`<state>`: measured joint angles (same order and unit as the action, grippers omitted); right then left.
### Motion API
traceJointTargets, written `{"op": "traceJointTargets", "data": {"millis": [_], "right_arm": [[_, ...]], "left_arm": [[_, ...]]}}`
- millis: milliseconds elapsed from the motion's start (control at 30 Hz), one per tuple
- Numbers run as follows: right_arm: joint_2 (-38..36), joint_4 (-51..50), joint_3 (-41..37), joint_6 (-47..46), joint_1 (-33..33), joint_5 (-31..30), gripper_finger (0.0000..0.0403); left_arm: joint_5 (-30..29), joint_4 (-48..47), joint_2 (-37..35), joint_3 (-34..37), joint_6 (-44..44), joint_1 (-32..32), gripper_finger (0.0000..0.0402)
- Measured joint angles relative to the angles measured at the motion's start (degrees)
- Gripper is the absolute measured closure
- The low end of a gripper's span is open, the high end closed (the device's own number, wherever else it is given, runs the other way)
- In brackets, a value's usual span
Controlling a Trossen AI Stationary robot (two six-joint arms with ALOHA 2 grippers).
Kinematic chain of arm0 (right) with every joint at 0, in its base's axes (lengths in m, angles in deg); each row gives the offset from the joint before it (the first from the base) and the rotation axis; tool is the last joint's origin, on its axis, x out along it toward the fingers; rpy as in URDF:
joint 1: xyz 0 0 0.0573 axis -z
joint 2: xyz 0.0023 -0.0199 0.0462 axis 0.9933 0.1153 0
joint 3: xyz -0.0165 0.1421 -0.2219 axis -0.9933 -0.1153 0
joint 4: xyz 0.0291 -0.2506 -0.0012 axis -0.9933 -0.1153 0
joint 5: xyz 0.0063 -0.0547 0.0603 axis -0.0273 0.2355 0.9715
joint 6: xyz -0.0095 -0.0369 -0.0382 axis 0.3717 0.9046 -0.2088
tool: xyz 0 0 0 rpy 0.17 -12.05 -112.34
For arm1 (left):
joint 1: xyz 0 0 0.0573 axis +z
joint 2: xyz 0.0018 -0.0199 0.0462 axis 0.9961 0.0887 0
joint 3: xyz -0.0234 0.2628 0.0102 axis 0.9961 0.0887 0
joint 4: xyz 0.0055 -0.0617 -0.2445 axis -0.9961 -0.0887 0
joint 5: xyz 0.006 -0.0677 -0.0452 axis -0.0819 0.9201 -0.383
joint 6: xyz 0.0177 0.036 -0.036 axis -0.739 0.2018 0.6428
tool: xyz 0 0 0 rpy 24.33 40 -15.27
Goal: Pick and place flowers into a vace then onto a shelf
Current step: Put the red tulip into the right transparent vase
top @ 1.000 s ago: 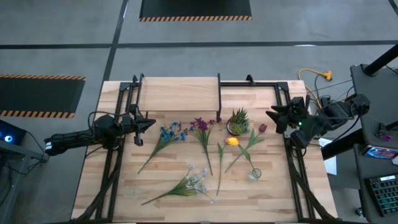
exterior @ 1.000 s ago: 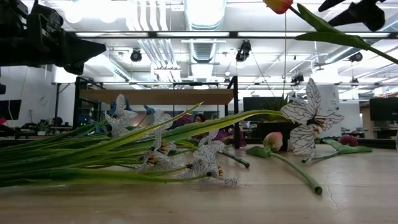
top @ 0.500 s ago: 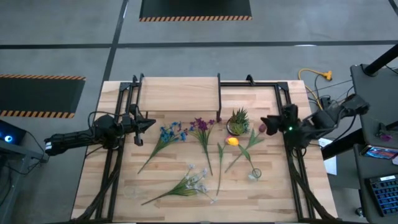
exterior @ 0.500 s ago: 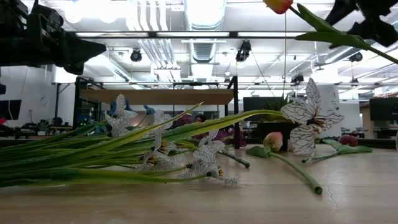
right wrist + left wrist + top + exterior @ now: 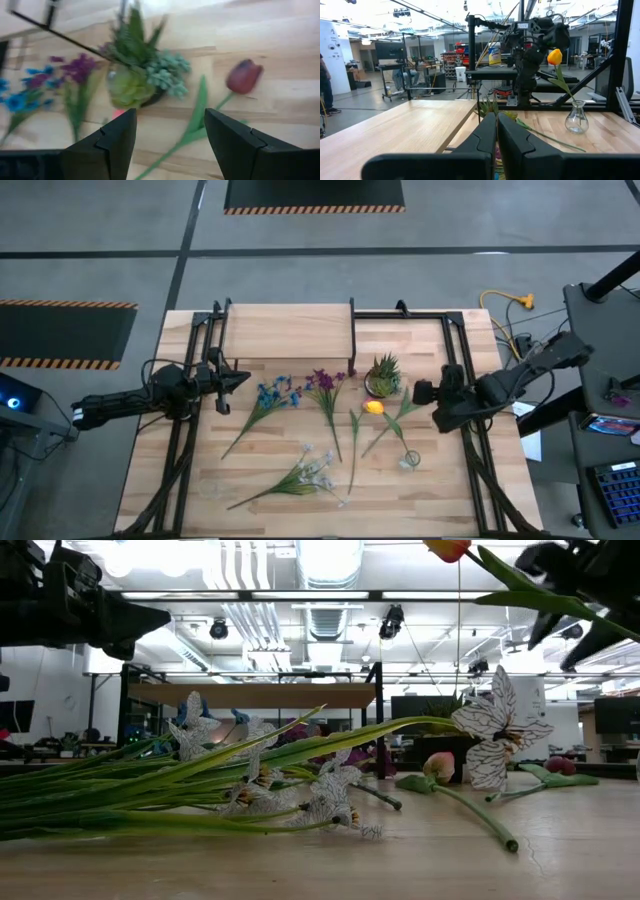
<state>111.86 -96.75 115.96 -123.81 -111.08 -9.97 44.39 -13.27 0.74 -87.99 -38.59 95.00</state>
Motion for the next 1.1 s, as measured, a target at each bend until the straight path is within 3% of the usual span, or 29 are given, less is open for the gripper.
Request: {"op": "traceJointTargets", "data": {"millis": [333,633,1100], "right_arm": [[8.46,-0.94,0.0,-6.57,0.0,1.3,0.0179],[12.7,-4.69,-1.31,-14.62,1.59,9.26,0.0179],[12.56,7.07,-10.98,-14.15,7.87,7.19,0.0179]], "left_arm": [[0.0,-0.02,0.0,0.0,0.02,0.0,0.0402],[0.0,-0.02,0.02,0.0,0.02,0.01,0.0402],[0.0,0.0,0.0,0.0,0.02,0.0,0.0402]]}}
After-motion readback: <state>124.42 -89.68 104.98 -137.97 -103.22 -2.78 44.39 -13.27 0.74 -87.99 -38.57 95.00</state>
